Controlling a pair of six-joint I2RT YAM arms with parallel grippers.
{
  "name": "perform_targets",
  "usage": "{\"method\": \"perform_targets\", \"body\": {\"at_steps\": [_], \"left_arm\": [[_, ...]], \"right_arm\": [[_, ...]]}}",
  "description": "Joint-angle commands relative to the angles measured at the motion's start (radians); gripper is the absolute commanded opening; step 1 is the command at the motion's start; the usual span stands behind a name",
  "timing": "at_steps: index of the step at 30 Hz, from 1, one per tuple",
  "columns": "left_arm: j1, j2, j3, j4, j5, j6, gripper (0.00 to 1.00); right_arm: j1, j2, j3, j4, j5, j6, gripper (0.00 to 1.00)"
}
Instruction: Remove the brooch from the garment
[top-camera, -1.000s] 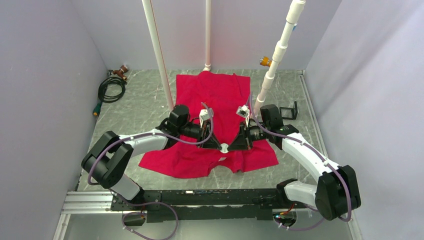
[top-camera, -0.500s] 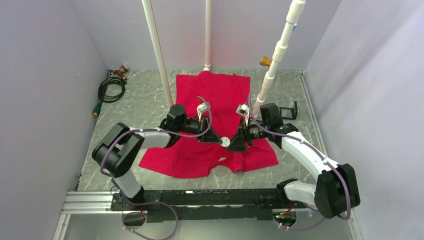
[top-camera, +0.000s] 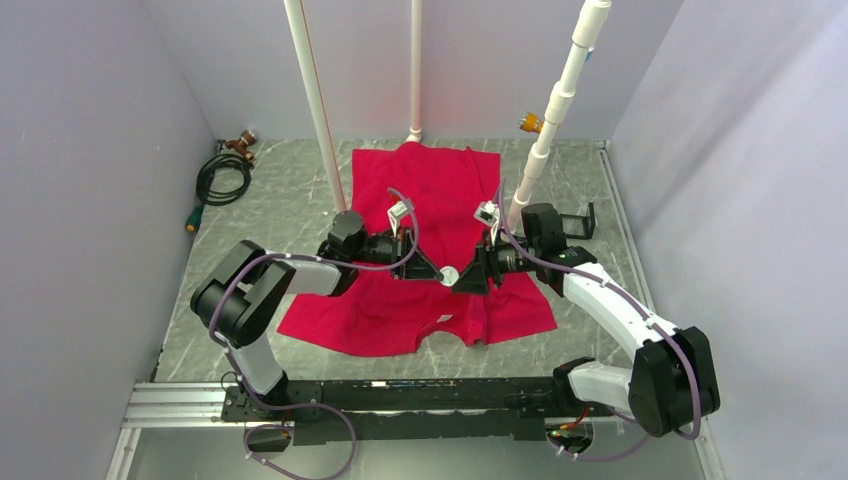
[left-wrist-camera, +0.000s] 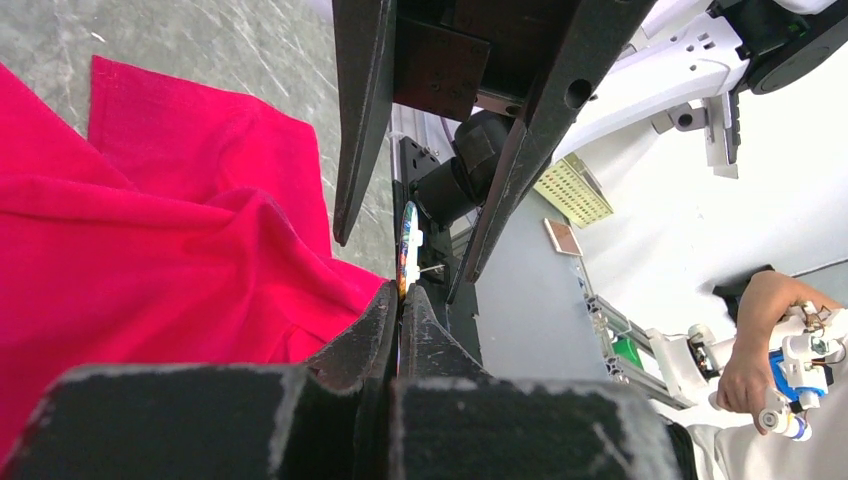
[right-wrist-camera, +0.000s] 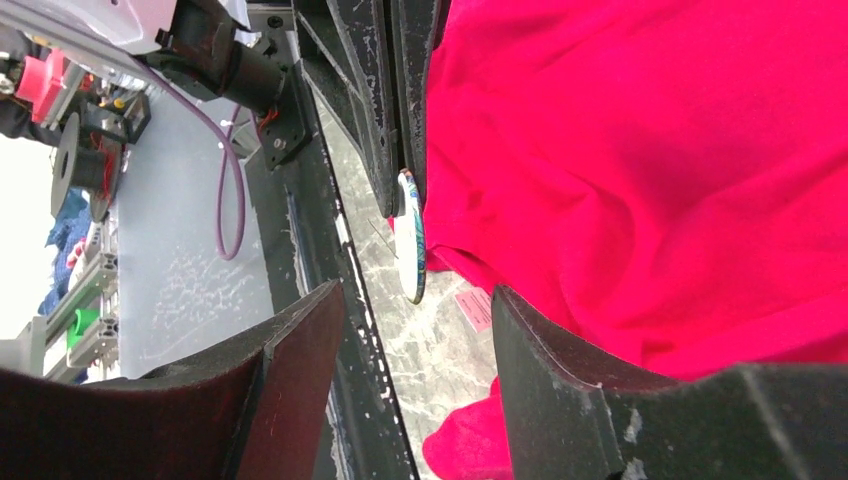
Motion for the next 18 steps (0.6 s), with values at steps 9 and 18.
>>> {"method": "perform_targets", "body": {"at_steps": [9, 18], "left_arm": [[-0.002, -0.052, 0.004, -0.043, -0.041, 0.023, 0.00], [-0.002, -0.033, 0.020, -0.066, -0.060, 0.020, 0.00]], "right_arm": [[0.022, 0.008, 0.061, 0.033, 0.087, 0.011, 0.58], [0.055, 0.037, 0.087, 0.016, 0.200, -0.008, 0.53]]}}
